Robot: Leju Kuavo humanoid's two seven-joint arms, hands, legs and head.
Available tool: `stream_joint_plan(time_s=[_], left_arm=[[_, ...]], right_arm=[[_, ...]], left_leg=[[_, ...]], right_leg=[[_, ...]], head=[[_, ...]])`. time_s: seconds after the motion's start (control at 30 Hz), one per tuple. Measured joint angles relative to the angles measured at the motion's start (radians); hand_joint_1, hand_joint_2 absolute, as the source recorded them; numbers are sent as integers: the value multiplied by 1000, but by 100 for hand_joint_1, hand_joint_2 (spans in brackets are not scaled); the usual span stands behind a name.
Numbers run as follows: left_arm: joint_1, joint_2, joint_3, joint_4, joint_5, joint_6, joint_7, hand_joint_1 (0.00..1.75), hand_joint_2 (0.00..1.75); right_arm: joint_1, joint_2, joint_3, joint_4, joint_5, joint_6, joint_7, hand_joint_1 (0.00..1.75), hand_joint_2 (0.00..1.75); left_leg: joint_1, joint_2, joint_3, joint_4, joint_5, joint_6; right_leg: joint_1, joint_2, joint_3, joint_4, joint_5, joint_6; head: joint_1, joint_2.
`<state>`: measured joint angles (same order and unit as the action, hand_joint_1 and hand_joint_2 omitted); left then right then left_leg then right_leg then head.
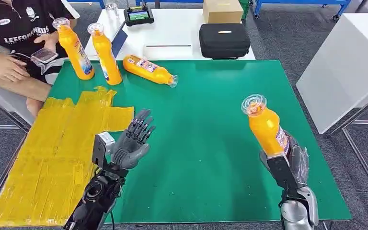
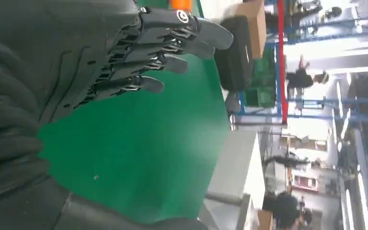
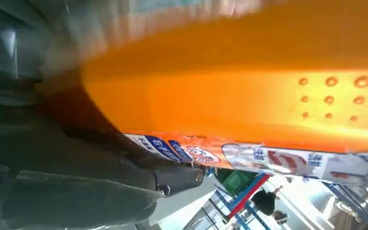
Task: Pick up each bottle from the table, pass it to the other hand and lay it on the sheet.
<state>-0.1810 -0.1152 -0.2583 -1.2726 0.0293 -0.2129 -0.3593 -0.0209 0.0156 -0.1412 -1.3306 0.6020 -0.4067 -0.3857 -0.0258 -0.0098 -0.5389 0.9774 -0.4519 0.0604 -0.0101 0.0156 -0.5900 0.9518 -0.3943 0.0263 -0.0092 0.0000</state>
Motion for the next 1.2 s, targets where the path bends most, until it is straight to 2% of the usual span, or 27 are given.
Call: stream_joint_plan(time_s=[0.23, 0.57, 0.7, 0.83, 1.0, 1.2], left_arm=[[-4, 4, -11, -3, 75, -68, 11, 0, 175], [-51, 4, -50, -24, 103, -63, 59, 0, 175], [-53, 3, -56, -37, 73, 7, 59, 0, 175], [-38, 4, -69, -71, -69, 173, 23, 0, 175], [-31, 3, -92, -90, -221, 311, 13, 0, 175], [-30, -1, -111, -93, -254, 340, 14, 0, 175]], right_arm=[[-24, 7, 33, 10, -90, 65, -34, 175, 175], [-158, 51, 240, 105, -118, 79, -34, 175, 175], [-194, 74, 341, 134, -139, 96, -34, 175, 175], [-208, 90, 434, 148, -167, 96, -34, 175, 175], [-219, 103, 494, 159, -172, 106, -30, 175, 175], [-225, 111, 521, 164, -170, 111, -27, 175, 175]], left_leg=[[0, 1, -1, 0, 1, -1], [0, 0, 0, 0, 2, -1], [0, 0, -1, 0, 2, -1], [1, 0, -2, 0, 2, -2], [0, -1, -2, 0, 2, -2], [0, 0, -2, 0, 2, -1]], right_leg=[[0, 0, -1, 1, 0, 0], [0, 0, -1, 2, 0, 0], [0, 0, -2, 2, 0, 0], [0, 0, -3, 2, 0, 0], [0, 0, -3, 2, 0, 0], [-1, 0, -3, 2, 0, 0]], head=[[0, 0], [0, 0], [0, 0], [0, 0], [1, 0], [0, 0]])
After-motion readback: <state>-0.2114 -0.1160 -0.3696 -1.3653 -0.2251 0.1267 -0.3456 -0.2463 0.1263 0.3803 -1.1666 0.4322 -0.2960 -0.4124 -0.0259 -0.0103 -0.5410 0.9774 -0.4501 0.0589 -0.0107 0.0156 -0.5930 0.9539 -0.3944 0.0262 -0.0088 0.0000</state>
